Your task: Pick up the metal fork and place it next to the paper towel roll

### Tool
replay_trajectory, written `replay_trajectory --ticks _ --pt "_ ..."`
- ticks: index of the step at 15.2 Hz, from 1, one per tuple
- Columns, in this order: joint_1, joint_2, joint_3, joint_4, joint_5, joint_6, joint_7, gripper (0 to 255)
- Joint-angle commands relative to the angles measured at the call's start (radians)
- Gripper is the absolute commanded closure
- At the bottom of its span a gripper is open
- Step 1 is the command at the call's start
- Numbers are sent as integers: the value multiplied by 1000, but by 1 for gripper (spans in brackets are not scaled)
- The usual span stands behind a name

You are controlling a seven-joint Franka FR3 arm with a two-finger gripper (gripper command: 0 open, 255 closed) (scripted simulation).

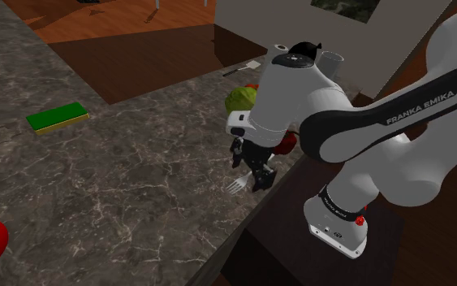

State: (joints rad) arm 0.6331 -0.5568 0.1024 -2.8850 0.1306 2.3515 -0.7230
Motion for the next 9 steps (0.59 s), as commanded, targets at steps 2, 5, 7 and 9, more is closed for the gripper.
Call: replay_trajectory --ticks 2,5,7,9 --pt "0 9 0 -7 1 17 -2 0" --pt "0 9 0 -7 1 17 -2 0" --pt "0 9 0 -7 1 17 -2 0" --pt "0 9 0 -7 1 17 -2 255"
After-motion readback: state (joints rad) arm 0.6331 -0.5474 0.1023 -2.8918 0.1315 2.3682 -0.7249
